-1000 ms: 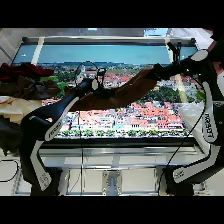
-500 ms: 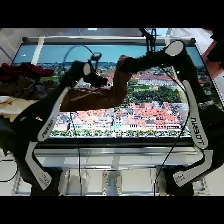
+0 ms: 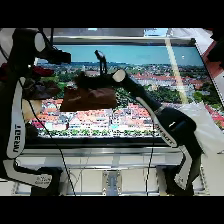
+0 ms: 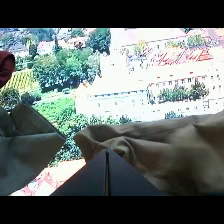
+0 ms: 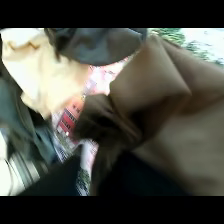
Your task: Fold the shirts.
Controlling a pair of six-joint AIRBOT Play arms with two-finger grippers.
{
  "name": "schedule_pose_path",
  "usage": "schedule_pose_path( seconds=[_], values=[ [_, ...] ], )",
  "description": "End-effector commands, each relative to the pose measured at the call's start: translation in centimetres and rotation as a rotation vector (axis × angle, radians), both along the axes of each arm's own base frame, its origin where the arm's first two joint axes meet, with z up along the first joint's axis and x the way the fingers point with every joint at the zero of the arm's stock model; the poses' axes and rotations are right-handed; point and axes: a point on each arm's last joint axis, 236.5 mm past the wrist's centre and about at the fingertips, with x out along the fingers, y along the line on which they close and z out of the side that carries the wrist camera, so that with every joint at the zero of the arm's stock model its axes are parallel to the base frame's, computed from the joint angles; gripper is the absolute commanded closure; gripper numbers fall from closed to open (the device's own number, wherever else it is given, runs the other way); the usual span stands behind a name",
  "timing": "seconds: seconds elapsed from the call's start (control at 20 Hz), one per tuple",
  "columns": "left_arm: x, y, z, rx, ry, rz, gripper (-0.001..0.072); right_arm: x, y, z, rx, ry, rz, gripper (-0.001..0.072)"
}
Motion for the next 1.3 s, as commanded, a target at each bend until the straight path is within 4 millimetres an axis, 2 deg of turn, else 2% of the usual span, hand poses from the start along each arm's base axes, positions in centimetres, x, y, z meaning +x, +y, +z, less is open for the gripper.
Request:
schedule_pose_path(
  seconds=[0.0, 0.1, 0.2, 0.25, 0.35, 0.45, 0.5, 0.55, 0.6, 0.65, 0.7, 0.75, 0.95, 1.25],
  values=[
    [-1.4, 0.4, 0.3, 0.009, 0.037, -0.026, 0.0697, 1.7, 2.6, -1.2, 0.130, 0.064, -0.135, 0.0115],
    [-1.5, 0.5, 0.2, 0.011, 0.044, -0.024, 0.0697, 4.0, -0.3, -0.3, 0.122, 0.042, -0.167, 0.0115],
    [-1.5, 0.4, 0.2, 0.011, 0.044, -0.025, 0.0697, 6.4, -5.1, -0.2, 0.064, 0.026, -0.172, 0.0118],
    [-1.5, 0.5, 0.2, 0.011, 0.044, -0.024, 0.0697, 7.4, -8.0, -0.9, 0.008, 0.023, -0.167, 0.0129],
    [-1.5, 0.5, 0.2, 0.011, 0.043, -0.024, 0.0697, 8.6, -14.8, -3.8, -0.120, 0.111, -0.180, 0.0131],
    [-1.3, 0.4, 0.4, 0.009, 0.033, -0.025, 0.0697, 8.1, -21.0, -7.6, -0.250, 0.260, -0.217, 0.0130],
    [-1.1, 0.3, 0.5, 0.007, 0.022, -0.027, 0.0697, 7.5, -23.2, -9.2, -0.306, 0.307, -0.217, 0.0129],
    [-0.9, 0.3, 0.7, 0.005, 0.012, -0.028, 0.0697, 6.8, -24.7, -10.7, -0.337, 0.354, -0.210, 0.0128],
    [-0.8, 0.2, 0.7, 0.004, 0.006, -0.029, 0.0697, 6.2, -25.3, -11.8, -0.342, 0.394, -0.207, 0.0114],
    [-0.7, 0.2, 0.8, 0.003, 0.003, -0.029, 0.0697, 5.8, -25.4, -12.9, -0.335, 0.428, -0.206, 0.0067],
    [-0.7, 0.2, 0.8, 0.001, 0.000, -0.028, 0.0697, 5.5, -25.2, -13.8, -0.330, 0.453, -0.201, 0.0031],
    [-0.7, 0.2, 0.8, 0.001, 0.000, -0.027, 0.0697, 5.3, -24.4, -14.6, -0.308, 0.477, -0.189, 0.0031],
    [-0.7, 0.2, 0.8, 0.001, 0.000, -0.027, 0.0697, 4.5, -19.9, -15.8, -0.164, 0.506, -0.103, 0.0030],
    [-0.7, 0.2, 0.8, 0.001, 0.001, -0.027, 0.0697, 4.9, -14.2, -16.2, -0.033, 0.497, -0.120, 0.0034]
  ],
)
